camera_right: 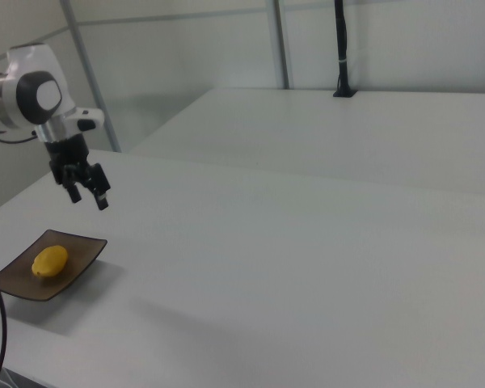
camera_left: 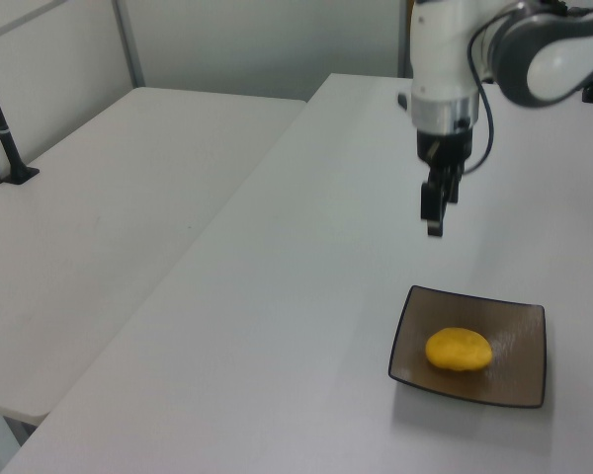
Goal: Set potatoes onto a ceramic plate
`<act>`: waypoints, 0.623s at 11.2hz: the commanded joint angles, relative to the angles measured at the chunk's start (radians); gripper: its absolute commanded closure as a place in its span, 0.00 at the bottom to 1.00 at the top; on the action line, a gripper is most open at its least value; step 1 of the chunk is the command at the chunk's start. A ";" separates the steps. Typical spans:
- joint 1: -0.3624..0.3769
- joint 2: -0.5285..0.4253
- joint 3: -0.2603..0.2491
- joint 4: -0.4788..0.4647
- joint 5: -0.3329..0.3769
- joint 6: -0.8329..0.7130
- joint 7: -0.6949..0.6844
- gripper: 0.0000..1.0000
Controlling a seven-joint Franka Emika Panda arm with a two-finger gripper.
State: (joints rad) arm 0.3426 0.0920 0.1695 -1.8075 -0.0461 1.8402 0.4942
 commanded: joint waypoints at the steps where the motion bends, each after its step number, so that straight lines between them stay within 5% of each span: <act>1: -0.108 -0.118 -0.007 -0.009 -0.009 -0.081 0.004 0.00; 5: -0.232 -0.133 -0.042 0.046 -0.003 -0.119 -0.110 0.00; 7: -0.247 -0.150 -0.118 0.047 0.015 -0.114 -0.263 0.00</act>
State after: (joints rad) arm 0.1076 -0.0396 0.1185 -1.7675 -0.0498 1.7409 0.3827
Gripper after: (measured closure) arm 0.000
